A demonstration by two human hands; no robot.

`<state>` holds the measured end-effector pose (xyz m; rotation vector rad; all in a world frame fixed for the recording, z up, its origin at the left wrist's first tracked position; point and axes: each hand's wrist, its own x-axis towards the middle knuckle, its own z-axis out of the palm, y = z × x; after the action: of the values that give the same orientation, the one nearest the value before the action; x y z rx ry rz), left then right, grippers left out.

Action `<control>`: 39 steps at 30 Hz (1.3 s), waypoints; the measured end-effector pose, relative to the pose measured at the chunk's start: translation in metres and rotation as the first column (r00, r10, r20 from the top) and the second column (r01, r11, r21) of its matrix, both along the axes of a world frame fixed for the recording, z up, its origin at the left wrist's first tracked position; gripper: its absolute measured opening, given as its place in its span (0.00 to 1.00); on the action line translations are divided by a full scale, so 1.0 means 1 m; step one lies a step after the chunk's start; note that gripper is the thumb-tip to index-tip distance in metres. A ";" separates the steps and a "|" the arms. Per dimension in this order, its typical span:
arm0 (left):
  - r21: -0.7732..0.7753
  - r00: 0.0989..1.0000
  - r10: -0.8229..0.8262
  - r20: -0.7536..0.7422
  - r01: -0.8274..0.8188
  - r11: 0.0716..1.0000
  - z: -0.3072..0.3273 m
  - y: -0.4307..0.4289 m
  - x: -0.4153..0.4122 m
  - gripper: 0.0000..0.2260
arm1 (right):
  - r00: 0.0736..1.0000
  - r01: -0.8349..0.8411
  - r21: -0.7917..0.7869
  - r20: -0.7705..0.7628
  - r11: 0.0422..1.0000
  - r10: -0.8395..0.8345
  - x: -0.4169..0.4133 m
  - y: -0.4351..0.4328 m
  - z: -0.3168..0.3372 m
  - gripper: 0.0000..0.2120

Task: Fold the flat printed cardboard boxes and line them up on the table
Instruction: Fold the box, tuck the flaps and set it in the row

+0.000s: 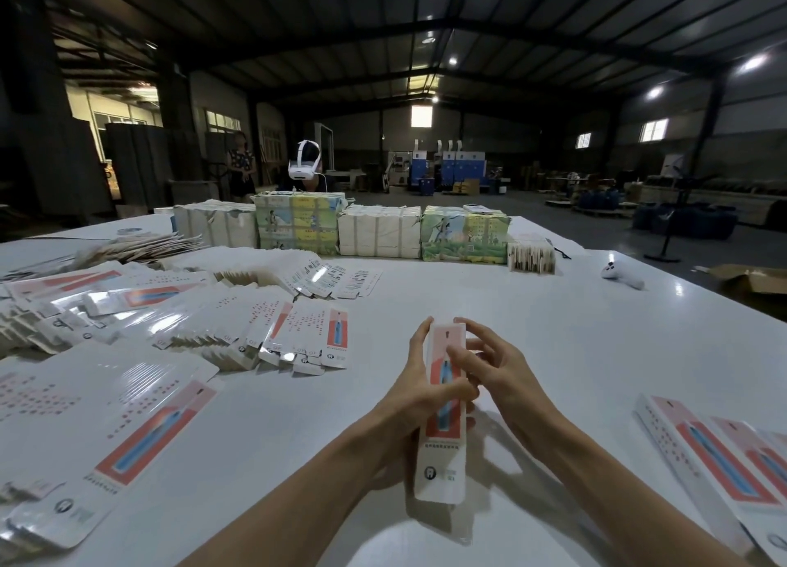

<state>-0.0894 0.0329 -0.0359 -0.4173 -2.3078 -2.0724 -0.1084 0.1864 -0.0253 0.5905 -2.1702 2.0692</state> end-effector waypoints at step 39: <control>-0.088 0.974 -0.224 0.046 0.227 0.970 -0.006 -0.014 0.001 0.36 | 0.987 0.105 -0.012 -0.124 0.994 -0.106 -0.014 0.025 0.000 0.09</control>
<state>-0.0888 0.0193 -0.0417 -0.6813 -2.4898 -2.0859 -0.1228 0.2116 -0.0255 0.5747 -2.0796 1.9300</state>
